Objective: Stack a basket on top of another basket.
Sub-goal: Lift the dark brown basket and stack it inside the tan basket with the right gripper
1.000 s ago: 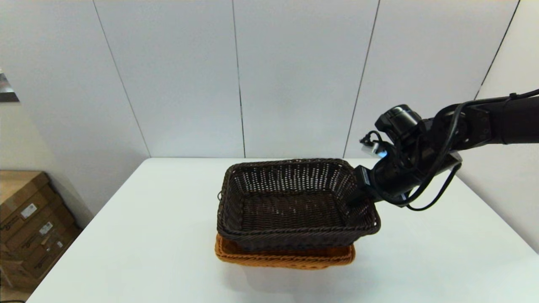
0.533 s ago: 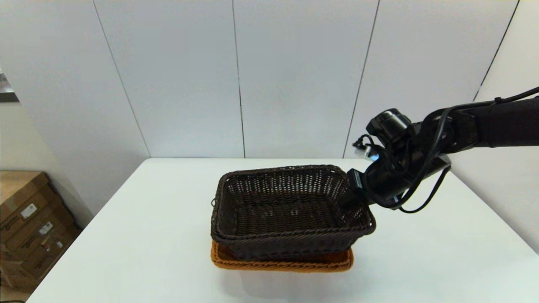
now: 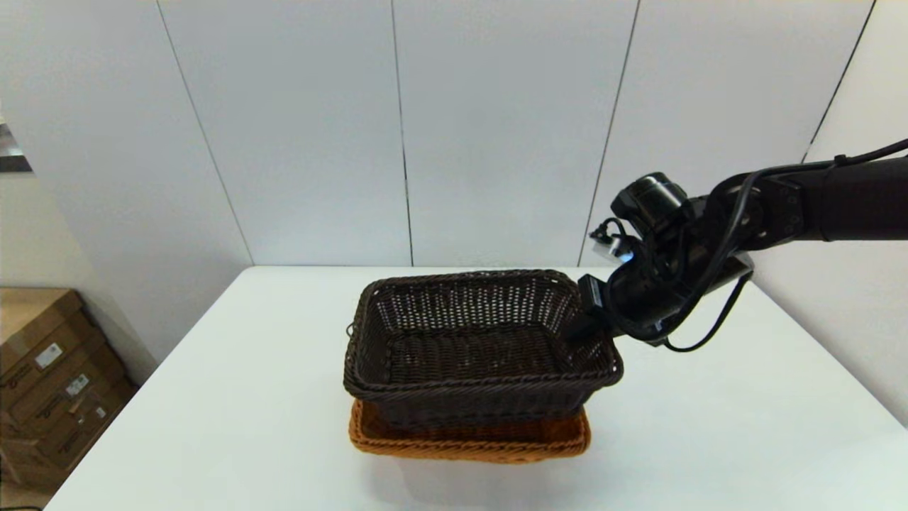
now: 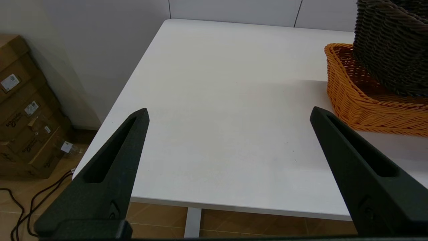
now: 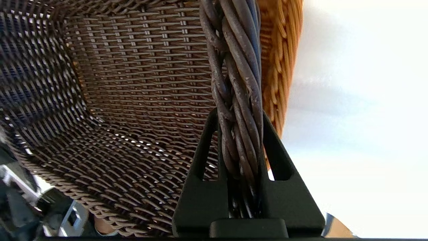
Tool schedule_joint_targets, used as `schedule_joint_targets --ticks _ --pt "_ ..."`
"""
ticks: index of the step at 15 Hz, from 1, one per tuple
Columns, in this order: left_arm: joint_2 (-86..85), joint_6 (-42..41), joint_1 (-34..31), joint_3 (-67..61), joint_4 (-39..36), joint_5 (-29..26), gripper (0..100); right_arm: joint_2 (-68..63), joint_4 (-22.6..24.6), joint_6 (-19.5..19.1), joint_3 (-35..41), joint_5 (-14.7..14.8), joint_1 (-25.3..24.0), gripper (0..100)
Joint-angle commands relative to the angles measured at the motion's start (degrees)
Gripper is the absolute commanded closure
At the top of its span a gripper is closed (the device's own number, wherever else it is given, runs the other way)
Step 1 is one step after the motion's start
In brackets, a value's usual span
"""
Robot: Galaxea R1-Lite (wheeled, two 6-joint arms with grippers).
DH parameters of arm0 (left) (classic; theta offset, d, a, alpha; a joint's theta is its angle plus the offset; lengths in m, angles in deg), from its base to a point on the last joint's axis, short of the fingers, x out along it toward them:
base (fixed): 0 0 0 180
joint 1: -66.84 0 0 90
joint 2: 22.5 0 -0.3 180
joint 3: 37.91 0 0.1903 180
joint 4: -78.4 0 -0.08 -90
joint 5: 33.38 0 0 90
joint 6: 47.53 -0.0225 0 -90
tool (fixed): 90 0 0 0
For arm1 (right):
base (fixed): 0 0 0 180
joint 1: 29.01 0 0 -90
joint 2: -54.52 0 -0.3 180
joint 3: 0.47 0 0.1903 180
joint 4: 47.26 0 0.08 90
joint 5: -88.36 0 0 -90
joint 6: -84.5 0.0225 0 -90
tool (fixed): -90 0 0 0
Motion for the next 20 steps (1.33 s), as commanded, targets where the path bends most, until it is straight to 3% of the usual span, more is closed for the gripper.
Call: schedule_joint_targets --ticks 1,4,9,13,20 --pt "-0.1 0.1 0.0 0.0 0.1 0.0 0 1.3 -0.3 0.8 -0.8 -0.2 -0.1 100" --pt "-0.1 0.1 0.0 0.0 0.1 0.0 0 1.0 0.2 3.4 -0.9 0.4 -0.7 100" --pt "-0.1 0.1 -0.1 0.0 0.1 0.0 0 1.0 0.2 3.8 -0.8 1.6 -1.3 100" --pt "-0.1 0.1 0.0 0.0 0.1 0.0 0 0.4 0.9 5.9 -0.8 5.3 -2.6 100" --pt "-0.1 0.2 0.0 0.0 0.1 0.0 0 -0.5 1.9 7.0 -0.5 5.6 -3.4 100"
